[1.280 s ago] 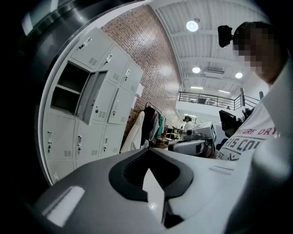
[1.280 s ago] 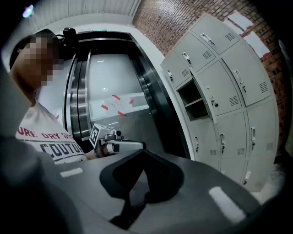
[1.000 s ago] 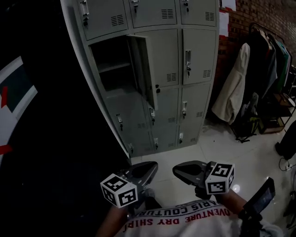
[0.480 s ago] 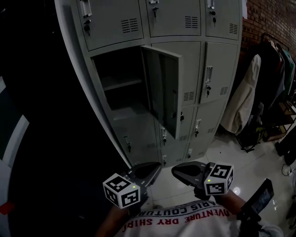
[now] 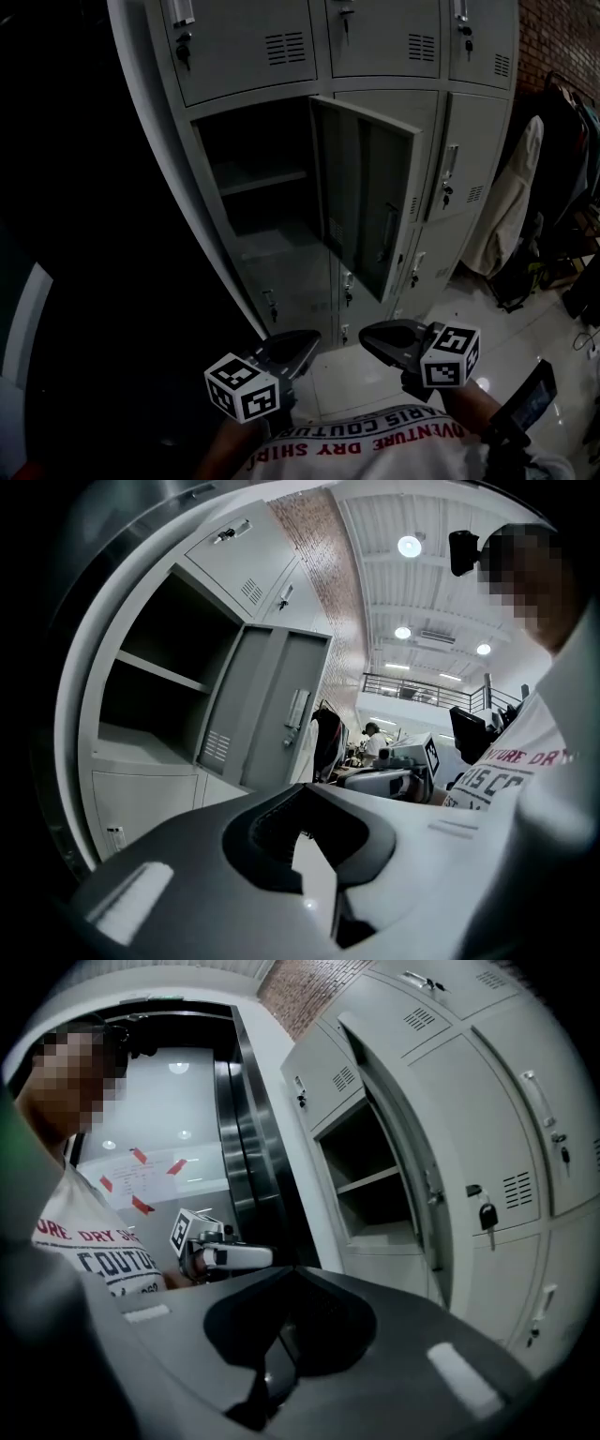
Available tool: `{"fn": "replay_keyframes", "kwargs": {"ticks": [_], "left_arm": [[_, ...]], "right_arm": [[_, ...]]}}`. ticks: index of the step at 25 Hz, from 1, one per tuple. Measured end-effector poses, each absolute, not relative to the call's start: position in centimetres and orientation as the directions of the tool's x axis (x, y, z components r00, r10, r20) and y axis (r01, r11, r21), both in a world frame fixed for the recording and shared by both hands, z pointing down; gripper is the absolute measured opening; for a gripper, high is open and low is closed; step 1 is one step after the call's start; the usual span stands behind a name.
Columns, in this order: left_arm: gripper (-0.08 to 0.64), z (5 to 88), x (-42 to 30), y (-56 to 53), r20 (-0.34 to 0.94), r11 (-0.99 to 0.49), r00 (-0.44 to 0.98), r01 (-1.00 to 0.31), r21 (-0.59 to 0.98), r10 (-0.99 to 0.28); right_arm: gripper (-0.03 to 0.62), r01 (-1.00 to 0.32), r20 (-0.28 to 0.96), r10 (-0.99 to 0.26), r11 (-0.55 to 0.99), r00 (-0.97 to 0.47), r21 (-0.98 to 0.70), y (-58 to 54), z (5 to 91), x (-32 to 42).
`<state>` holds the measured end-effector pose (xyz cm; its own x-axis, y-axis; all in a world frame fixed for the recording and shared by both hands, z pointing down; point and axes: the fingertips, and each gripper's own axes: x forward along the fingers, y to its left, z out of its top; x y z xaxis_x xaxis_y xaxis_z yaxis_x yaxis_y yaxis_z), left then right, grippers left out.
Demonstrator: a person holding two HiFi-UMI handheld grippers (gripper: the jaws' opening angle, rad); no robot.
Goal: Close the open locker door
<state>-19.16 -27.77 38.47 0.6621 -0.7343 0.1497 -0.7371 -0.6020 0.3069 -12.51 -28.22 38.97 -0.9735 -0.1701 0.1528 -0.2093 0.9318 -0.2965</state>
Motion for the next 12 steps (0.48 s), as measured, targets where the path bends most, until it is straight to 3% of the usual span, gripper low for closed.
{"fn": "replay_keyframes", "kwargs": {"ticks": [4, 9, 12], "left_arm": [[0.003, 38.3, -20.2, -29.0, 0.135, -0.614, 0.671, -0.729, 0.302, -0.729], [0.003, 38.2, -21.2, -30.2, 0.112, -0.635, 0.690, -0.709, 0.307, -0.716], [0.003, 38.3, -21.4, -30.7, 0.121, -0.650, 0.704, -0.697, 0.302, -0.699]], "right_arm": [[-0.005, -0.339, 0.213, -0.297, 0.920, -0.931, -0.196, -32.2, 38.9, -10.7], [-0.006, -0.564, 0.204, -0.560, 0.825, -0.803, 0.041, -38.9, 35.8, -6.6], [-0.006, -0.677, 0.171, -0.672, 0.735, -0.720, 0.039, -42.8, 34.2, -4.6]]}}
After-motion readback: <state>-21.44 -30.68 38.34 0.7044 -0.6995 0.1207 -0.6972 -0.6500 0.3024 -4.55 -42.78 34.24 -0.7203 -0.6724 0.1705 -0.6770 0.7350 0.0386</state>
